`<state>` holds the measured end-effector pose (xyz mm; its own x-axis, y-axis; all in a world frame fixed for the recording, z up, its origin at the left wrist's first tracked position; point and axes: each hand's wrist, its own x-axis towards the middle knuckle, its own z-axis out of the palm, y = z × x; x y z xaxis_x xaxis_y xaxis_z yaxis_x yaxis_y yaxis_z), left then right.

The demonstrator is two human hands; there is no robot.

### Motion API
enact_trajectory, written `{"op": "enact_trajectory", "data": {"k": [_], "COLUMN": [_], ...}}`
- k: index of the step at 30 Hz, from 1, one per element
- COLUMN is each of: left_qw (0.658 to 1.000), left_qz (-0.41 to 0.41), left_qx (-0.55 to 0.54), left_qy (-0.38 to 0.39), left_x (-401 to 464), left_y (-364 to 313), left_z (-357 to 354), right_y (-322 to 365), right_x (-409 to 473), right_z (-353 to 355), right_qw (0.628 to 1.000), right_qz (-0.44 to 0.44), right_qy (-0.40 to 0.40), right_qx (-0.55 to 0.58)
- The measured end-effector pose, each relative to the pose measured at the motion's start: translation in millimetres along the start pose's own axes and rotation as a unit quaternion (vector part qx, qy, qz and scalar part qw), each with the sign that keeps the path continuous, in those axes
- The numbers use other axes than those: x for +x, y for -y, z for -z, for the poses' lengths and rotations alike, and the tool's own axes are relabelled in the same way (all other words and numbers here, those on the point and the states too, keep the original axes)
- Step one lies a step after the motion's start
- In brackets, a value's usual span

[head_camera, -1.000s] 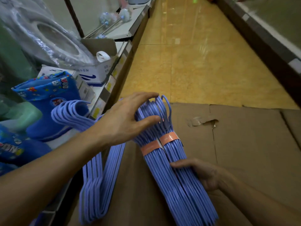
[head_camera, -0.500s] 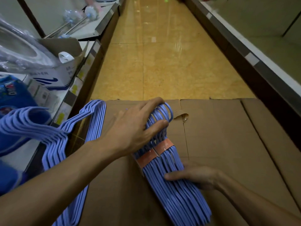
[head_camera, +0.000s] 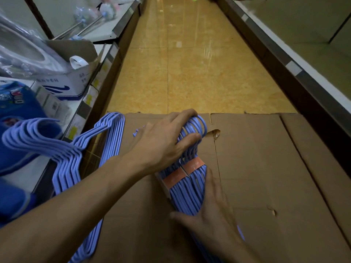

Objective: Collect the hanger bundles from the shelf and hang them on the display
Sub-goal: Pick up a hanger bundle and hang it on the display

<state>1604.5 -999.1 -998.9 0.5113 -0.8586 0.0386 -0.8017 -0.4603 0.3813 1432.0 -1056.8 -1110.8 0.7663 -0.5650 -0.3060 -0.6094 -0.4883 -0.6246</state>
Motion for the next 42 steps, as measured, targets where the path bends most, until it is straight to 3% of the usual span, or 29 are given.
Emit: {"op": "enact_trajectory", "data": {"k": [4,7,14,17,20,23,33,37,42], "left_qw": [1.000,1.000,0.999,0.987,0.929,0.876,0.720,0.646,0.567], "left_qz": [0.001,0.000,-0.001,0.021,0.088,0.166,0.460,0.428,0.315], "left_qx": [0.002,-0.006,-0.013,-0.151,-0.332,-0.394,-0.469,-0.623,-0.747], "left_qy": [0.000,-0.011,-0.032,-0.050,-0.137,-0.222,-0.226,-0.104,-0.145], "left_x": [6.3,7.7,13.3,16.8,20.9,17.0,-32.6,-45.5,-37.2], "left_y": [-4.8,-8.0,-13.6,-12.6,-4.6,18.4,79.8,67.5,51.2], "left_z": [-3.3,-7.5,-13.2,-8.9,-7.4,-16.5,-58.9,-56.3,-47.0], "right_y": [15.3,13.3,12.2,8.4,0.3,-12.1,-25.0,-18.5,-27.1], "right_x": [-4.3,-4.6,7.3,11.4,16.0,21.8,32.6,31.4,39.5], "right_z": [-16.2,-30.2,-52.9,-49.0,-39.5,-29.0,12.7,31.5,41.3], "right_qw": [0.994,0.981,0.968,0.969,0.970,0.975,0.986,0.962,0.949], "right_qz": [-0.050,-0.020,-0.095,-0.078,-0.060,-0.023,0.069,0.091,0.128], "right_qy": [-0.060,-0.158,-0.181,-0.179,-0.182,-0.181,-0.107,-0.074,-0.033], "right_qx": [-0.075,-0.114,-0.145,-0.152,-0.152,-0.124,0.104,0.247,0.285]}}
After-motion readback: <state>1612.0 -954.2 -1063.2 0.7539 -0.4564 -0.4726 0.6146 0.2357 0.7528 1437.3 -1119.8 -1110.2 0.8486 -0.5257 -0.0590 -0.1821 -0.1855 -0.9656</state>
